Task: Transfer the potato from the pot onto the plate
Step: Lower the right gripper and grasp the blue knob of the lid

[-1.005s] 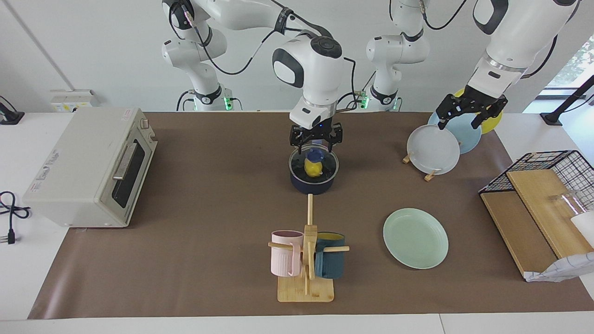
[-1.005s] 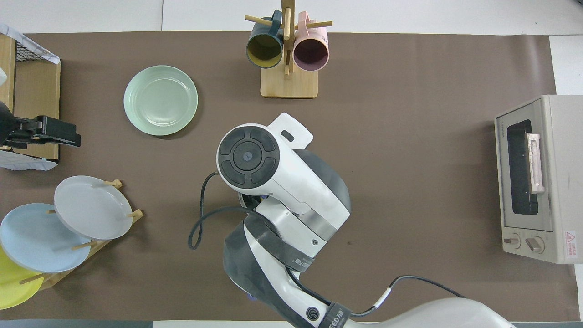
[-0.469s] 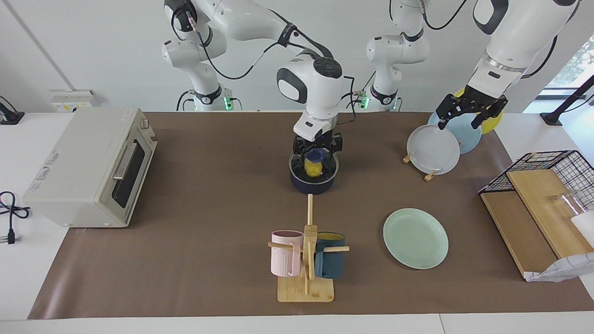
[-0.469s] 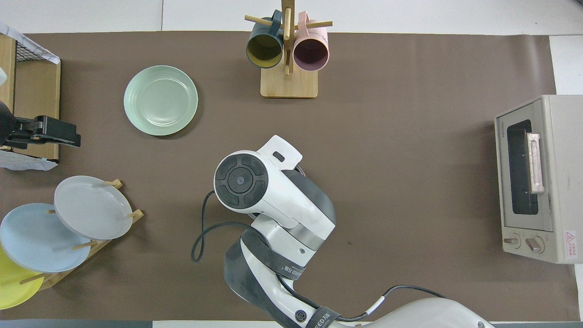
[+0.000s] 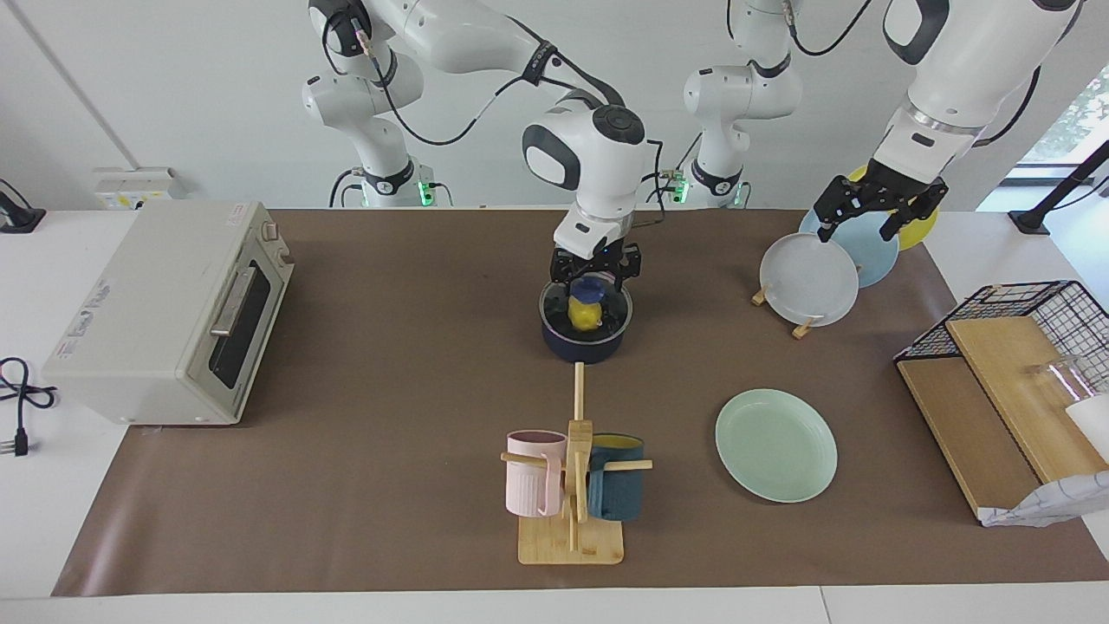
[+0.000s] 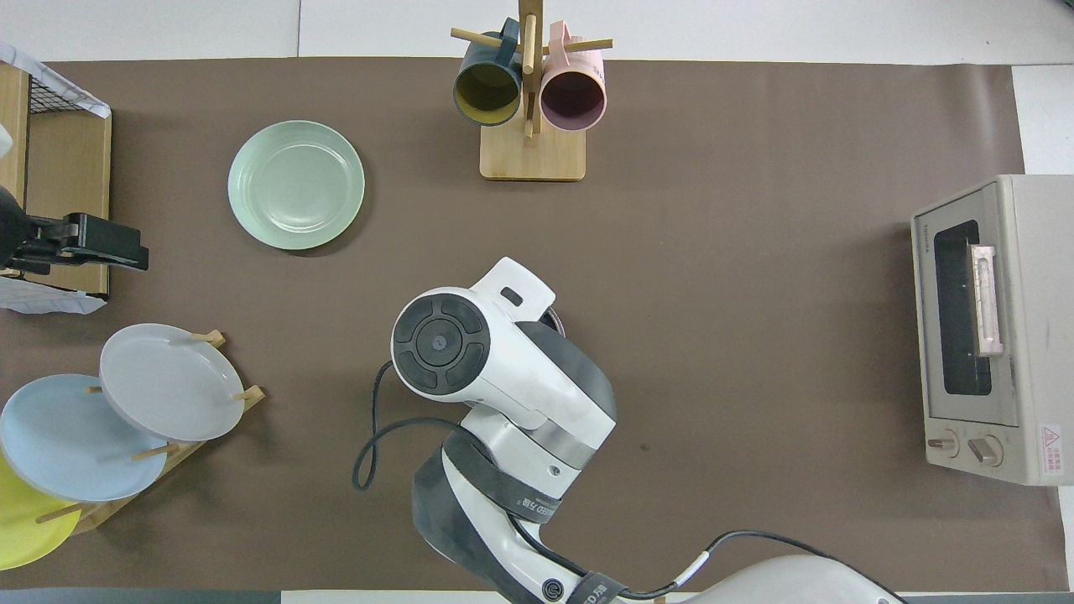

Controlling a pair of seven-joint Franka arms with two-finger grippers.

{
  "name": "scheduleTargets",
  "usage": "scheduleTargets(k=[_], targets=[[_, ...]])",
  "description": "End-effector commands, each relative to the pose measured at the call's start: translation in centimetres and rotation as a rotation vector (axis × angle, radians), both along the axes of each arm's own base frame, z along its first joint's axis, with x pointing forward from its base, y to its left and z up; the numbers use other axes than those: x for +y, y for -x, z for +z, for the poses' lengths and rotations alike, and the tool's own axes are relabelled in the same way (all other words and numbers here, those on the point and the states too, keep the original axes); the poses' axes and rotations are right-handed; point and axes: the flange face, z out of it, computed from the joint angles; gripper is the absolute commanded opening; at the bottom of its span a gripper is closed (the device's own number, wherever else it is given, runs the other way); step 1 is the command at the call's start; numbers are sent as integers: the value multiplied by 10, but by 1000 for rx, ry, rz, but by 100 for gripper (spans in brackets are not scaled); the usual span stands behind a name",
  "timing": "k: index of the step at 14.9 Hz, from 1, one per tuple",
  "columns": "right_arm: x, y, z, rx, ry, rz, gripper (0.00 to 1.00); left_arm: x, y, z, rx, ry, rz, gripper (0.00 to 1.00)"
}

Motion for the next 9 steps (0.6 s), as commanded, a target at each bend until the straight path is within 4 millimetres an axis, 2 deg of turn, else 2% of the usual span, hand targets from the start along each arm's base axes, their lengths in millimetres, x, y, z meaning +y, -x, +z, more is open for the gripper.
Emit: scheduleTargets(k=[1,3,6,7,9], targets=[[-3,5,2,-26,7,-4,41,3,5,2,-8,-16,14,100],[-4,4,3,-27,6,-6,28,3,5,2,-8,-16,14,100],[-6,0,10,-31,6,-10,27,2,5,2,-10,-16,12,100],[-10,-5,20,-38,3,-18,27,2,5,2,-10,-16,12,100],[-20,-17,53,-35,19,-9,27,1,4,3,-19,-15,14,100]])
